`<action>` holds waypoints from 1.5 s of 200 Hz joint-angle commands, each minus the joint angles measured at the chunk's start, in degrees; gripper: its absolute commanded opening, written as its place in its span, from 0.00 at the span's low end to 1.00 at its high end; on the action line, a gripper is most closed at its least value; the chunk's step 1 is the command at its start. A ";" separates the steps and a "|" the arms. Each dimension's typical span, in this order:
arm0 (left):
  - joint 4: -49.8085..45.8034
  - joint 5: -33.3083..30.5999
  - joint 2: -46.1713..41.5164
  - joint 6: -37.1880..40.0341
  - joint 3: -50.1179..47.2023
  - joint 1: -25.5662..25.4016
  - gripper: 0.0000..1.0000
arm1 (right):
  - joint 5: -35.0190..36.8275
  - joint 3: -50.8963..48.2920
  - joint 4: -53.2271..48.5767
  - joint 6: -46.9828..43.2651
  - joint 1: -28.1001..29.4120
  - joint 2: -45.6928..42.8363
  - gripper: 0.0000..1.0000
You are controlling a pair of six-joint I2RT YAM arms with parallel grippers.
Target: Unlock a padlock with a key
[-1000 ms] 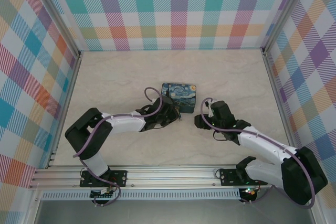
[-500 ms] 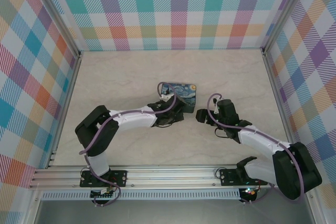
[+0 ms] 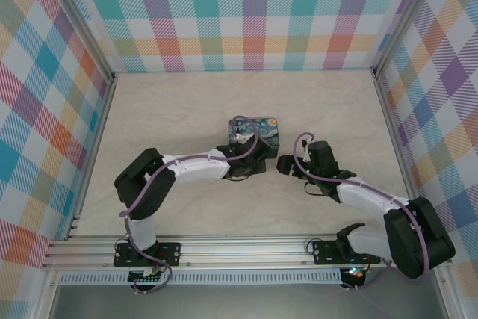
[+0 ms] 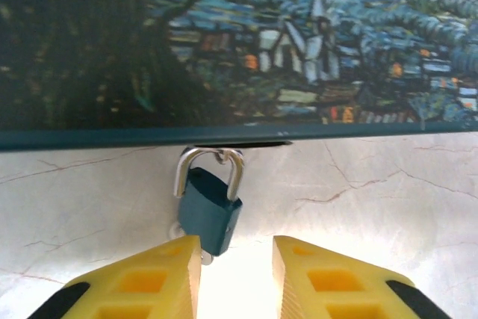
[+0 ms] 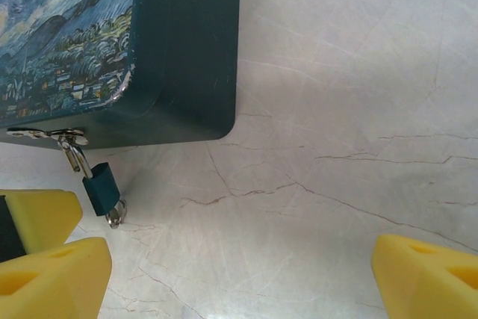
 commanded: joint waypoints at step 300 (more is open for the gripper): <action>20.99 32.81 -15.59 1.49 -12.17 30.62 0.80 | 12.99 3.66 31.49 25.38 18.93 23.30 0.44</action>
